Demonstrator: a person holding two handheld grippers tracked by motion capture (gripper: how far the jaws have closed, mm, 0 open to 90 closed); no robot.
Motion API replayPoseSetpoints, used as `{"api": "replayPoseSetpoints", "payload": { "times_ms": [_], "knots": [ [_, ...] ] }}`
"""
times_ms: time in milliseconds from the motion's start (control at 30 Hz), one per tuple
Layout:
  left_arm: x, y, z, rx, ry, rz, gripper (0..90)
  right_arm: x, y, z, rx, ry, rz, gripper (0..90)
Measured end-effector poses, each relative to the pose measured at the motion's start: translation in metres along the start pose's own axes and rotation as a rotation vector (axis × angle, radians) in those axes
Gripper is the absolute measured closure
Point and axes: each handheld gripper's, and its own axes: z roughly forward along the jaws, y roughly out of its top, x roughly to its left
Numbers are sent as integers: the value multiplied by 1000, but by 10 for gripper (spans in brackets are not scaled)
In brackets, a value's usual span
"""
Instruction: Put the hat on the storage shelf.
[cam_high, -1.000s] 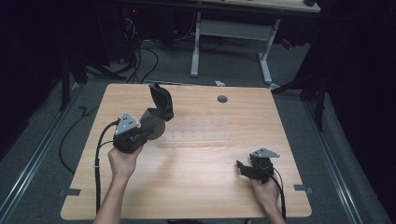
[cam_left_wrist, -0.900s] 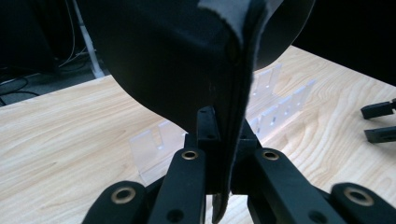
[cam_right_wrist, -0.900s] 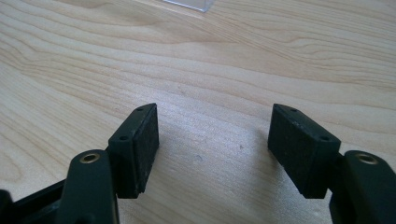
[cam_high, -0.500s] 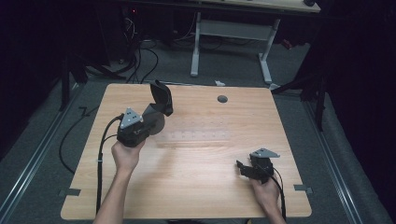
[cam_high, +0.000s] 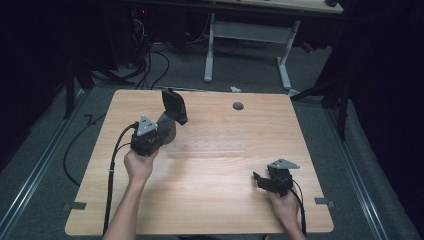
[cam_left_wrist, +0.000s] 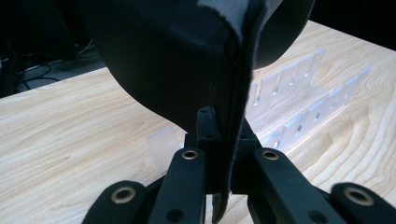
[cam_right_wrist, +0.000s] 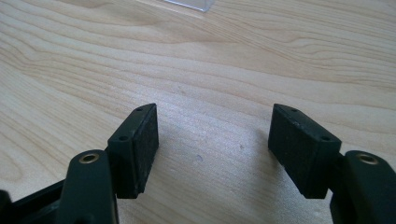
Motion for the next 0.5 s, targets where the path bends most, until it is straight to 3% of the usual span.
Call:
{"api": "replayPoseSetpoints", "payload": {
  "times_ms": [500],
  "knots": [
    [1,-8,8,-1,17,-19,864,0,0,0,1,0,-1,335]
  ]
}}
